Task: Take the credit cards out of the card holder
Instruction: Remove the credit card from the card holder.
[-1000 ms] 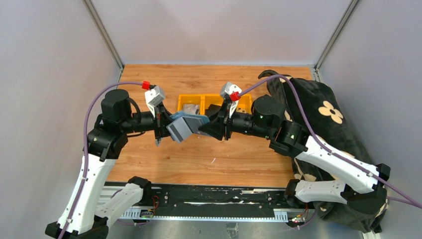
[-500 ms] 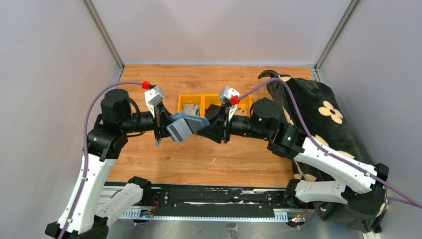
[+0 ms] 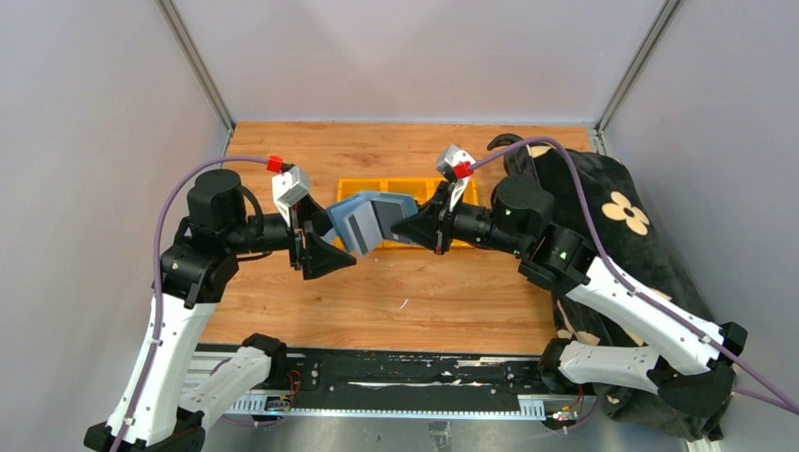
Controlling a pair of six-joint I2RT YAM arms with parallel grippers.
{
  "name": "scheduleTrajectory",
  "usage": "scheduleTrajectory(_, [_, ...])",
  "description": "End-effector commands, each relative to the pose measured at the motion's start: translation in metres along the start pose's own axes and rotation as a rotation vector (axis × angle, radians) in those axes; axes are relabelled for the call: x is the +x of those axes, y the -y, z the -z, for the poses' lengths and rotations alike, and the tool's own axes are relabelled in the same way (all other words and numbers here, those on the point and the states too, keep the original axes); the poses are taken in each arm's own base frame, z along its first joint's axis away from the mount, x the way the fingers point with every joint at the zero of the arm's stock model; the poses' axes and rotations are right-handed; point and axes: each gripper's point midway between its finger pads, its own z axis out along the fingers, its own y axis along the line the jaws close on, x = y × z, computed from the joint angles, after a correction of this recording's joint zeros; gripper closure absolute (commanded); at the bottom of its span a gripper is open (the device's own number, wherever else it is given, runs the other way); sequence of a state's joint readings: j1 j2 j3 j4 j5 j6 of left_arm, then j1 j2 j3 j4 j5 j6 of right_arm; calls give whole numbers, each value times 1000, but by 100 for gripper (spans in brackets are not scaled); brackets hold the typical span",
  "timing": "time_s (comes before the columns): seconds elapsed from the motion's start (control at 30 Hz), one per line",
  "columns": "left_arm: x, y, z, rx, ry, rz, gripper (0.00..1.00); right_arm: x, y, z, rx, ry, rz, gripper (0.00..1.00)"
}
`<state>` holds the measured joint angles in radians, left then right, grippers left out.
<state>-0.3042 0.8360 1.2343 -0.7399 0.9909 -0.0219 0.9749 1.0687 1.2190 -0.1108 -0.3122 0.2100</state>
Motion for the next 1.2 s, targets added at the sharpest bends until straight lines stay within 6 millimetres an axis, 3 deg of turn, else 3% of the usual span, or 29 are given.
scheduleTrajectory(0.0, [-6,19,4,69,36,-61,23,-33,4,18,32,78,-31,100])
scheduleTrajectory(0.07, [-6,22,3,92,62,-50,21,-35,2,18,27,77,-31,100])
scheduleTrajectory(0.17, [-12,15,1,49,117,-37,14,-38,-1,15,8,69,-45,100])
scheduleTrajectory(0.27, [-21,3,0,-23,178,-16,15,-40,-8,12,-33,82,-63,100])
scheduleTrajectory(0.33, [-24,-6,-3,-56,199,25,21,-41,-15,10,-75,96,-81,100])
scheduleTrajectory(0.43, [-30,-3,-6,-17,219,71,31,-41,-21,8,-115,109,-107,100])
scheduleTrajectory(0.6, [-35,5,-6,21,230,84,63,-46,-25,9,-142,166,-143,100])
scheduleTrajectory(0.8, [-43,3,1,-32,237,43,92,-39,-24,8,-145,172,-171,100])
scheduleTrajectory(0.83, [-44,3,2,-43,230,29,94,-36,-21,8,-138,166,-174,96])
scheduleTrajectory(0.9, [-40,-1,3,-64,196,-5,98,-31,-15,8,-131,152,-189,71])
scheduleTrajectory(1.0, [-28,-13,4,-111,109,-45,100,-26,-6,2,-123,115,-179,53])
scheduleTrajectory(1.17, [-8,-24,7,-136,-42,-96,100,-15,-4,-13,-154,-13,-130,48])
